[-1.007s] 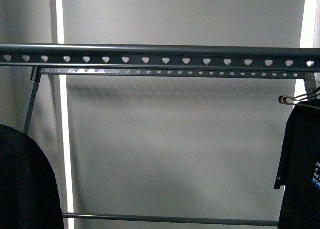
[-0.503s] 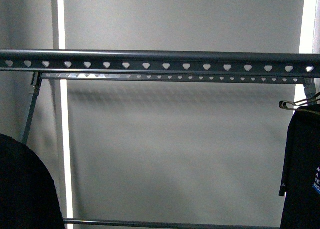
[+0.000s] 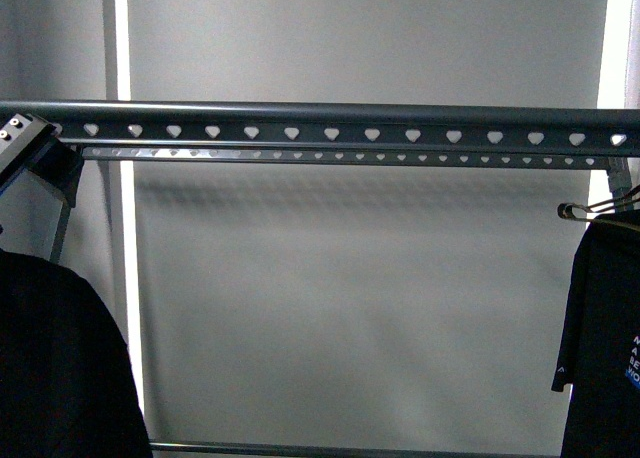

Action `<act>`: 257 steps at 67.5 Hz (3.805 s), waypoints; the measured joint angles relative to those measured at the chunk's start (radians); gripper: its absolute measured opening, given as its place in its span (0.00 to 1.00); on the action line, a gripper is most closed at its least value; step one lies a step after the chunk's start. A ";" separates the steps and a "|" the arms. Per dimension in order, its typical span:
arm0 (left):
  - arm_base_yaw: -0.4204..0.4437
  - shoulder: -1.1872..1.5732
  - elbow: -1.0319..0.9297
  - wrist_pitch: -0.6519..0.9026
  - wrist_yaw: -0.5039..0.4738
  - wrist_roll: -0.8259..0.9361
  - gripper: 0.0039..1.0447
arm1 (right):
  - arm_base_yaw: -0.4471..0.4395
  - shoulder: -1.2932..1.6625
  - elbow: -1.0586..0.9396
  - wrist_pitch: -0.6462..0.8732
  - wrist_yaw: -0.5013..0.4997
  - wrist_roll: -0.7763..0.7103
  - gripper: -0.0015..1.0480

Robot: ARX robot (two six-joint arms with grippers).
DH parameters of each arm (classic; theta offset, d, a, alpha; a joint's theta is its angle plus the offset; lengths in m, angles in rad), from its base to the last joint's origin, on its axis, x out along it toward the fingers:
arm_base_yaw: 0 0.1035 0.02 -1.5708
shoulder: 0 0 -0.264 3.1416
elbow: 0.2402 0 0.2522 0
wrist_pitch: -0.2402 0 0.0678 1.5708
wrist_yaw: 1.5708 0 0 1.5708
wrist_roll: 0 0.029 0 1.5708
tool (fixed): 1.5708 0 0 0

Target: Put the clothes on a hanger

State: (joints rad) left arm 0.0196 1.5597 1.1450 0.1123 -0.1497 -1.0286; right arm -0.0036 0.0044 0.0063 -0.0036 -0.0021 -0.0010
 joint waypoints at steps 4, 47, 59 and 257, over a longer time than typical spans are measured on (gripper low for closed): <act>0.001 0.040 0.042 -0.007 -0.006 0.006 0.85 | 0.000 0.000 0.000 0.000 0.000 0.000 0.93; 0.033 -0.107 -0.152 -0.115 0.253 0.224 0.05 | 0.000 0.000 0.000 0.000 0.000 0.000 0.93; 0.044 -0.290 -0.241 -0.177 0.530 0.450 0.05 | 0.000 0.000 0.000 0.000 0.000 0.000 0.93; -0.200 -0.029 0.160 0.072 0.850 2.196 0.04 | -0.120 1.344 1.240 -0.104 -0.504 -1.433 0.93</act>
State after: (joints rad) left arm -0.1806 1.5303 1.3052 0.1841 0.6998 1.1675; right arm -0.1238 1.3479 1.2465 -0.1074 -0.5060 -1.4342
